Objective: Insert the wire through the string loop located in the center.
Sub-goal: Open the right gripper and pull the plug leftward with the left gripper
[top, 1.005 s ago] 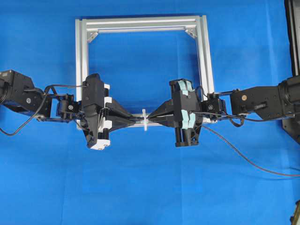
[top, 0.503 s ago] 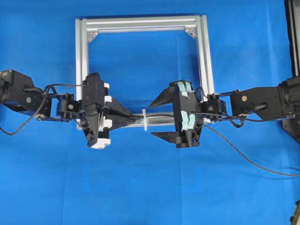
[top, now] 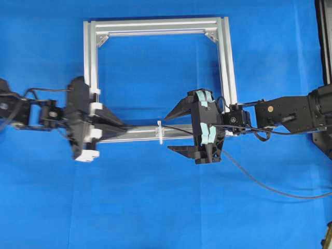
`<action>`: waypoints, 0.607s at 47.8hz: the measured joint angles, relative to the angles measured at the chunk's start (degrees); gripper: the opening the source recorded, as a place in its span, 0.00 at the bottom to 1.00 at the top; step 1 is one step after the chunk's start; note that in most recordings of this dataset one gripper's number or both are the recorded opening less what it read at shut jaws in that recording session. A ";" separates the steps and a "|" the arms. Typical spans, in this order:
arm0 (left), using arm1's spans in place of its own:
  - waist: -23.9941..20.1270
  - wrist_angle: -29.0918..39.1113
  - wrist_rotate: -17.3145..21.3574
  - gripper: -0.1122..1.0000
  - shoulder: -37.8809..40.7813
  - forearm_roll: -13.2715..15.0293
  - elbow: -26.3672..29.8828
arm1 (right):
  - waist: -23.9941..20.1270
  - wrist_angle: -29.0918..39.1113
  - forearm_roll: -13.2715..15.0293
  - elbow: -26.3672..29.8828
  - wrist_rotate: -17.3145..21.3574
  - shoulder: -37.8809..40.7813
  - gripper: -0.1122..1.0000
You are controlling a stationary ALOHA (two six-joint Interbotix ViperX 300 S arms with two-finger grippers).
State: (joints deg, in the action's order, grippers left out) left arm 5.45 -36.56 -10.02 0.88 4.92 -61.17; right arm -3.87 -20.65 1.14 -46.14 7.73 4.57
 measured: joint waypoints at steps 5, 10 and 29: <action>0.09 0.00 0.00 0.17 -2.46 0.00 -3.25 | -0.09 0.00 0.00 0.00 0.00 0.00 0.92; 0.70 0.00 0.00 0.17 -4.57 0.00 -5.63 | -0.09 -0.09 0.00 0.00 0.00 0.00 0.92; 3.34 0.00 -0.09 0.17 -11.16 0.00 -12.92 | 0.00 0.00 0.00 0.00 -0.09 0.00 0.92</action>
State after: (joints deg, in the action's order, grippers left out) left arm 8.79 -36.56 -10.11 -10.28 4.92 -74.09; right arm -3.87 -20.65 1.14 -46.14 7.65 4.57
